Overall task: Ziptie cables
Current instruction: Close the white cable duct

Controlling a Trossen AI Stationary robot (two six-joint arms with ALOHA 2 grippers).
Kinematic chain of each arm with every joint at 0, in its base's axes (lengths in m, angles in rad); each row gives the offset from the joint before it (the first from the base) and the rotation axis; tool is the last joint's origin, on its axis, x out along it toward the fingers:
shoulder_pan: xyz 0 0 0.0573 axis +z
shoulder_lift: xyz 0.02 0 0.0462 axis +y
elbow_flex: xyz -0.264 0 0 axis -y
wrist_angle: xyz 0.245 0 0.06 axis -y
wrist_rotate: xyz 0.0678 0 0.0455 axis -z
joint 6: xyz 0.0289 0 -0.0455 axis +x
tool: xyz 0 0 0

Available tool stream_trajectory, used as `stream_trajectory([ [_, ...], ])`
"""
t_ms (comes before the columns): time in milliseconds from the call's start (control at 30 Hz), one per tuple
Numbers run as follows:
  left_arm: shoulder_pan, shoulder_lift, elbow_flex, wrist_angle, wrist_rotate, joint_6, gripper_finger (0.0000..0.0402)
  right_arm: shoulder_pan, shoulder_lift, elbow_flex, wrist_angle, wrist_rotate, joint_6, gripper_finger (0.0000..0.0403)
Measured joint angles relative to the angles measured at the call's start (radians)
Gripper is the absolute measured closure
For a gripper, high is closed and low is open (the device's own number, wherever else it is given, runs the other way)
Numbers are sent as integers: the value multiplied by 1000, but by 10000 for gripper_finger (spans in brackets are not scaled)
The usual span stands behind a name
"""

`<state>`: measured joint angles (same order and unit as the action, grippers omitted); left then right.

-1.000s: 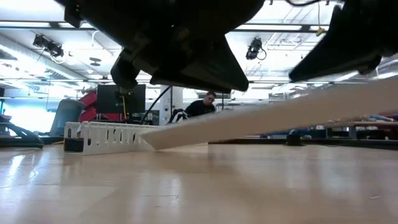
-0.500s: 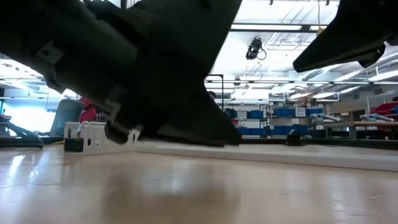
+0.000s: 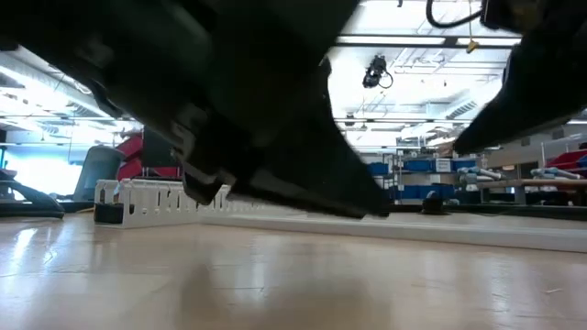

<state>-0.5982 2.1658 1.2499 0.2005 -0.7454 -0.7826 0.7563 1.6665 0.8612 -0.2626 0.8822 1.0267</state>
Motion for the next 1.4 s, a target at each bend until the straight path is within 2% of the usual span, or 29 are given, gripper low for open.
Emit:
stream_trajectory([
  [133,31,0,0,-70,21,-79,351,-58,0,-46,-22,-112,8,403],
  [233,55,0,0,-73,52,-79,356,-118,0,-95,-19,-203,41,402],
  [400,91,0,0,-73,64,-63,362,-157,1,-155,0,-246,78,402],
  [667,149,-1,1,-110,94,-59,362,-154,-3,-195,169,-339,46,402],
  [900,179,41,-1,2,75,-37,362,-152,-2,-195,247,-423,3,402],
  [1167,179,58,-6,163,43,90,362,-151,-1,-196,274,-442,-12,403],
  [1400,178,58,-6,177,43,75,362,-150,1,-199,318,-437,-47,402],
])
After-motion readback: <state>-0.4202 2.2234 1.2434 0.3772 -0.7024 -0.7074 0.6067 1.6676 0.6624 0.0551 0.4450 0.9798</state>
